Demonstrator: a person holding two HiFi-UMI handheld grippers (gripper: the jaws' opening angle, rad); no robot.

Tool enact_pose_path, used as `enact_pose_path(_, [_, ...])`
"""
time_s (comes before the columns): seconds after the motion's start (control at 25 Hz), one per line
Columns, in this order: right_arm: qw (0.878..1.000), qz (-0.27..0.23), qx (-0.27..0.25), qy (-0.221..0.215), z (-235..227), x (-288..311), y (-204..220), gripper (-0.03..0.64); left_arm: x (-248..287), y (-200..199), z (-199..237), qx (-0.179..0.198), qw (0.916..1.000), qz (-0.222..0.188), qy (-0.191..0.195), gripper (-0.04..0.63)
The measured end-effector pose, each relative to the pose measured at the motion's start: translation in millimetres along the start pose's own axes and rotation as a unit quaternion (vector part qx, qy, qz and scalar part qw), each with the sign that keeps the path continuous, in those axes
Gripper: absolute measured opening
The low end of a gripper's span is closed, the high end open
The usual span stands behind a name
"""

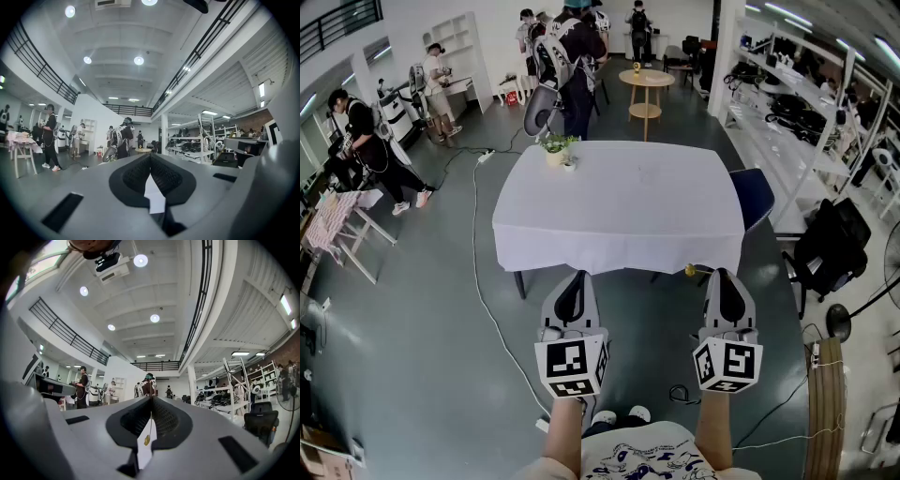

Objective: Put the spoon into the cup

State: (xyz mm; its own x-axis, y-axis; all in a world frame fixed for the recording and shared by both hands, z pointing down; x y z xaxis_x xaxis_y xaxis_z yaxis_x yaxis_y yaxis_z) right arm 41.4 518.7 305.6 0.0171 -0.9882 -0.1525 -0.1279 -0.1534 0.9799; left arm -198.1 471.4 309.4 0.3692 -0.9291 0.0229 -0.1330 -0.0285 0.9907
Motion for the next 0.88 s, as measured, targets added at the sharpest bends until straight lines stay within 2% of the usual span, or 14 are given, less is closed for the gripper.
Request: enact_pose_path(0.88, [1.0,-0.001,0.013,-0.019,-23,13,10,0.017,13,11,-18,-0.002,0.9998,0.01,-0.016,0.014])
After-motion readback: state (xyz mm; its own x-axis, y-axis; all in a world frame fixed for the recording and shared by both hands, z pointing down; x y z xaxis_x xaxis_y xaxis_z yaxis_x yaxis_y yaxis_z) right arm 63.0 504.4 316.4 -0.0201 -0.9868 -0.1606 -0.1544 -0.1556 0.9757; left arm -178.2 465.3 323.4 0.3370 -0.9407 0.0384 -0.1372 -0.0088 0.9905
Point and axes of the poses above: the fingertips, and each gripper's own axes: x forward along the fingers, z to its left, y out of its underside, the point moved 3 cm from there along -x, backward along the fingers, and after that the axes turned 8 degrees about x, right-handed, at the moved point
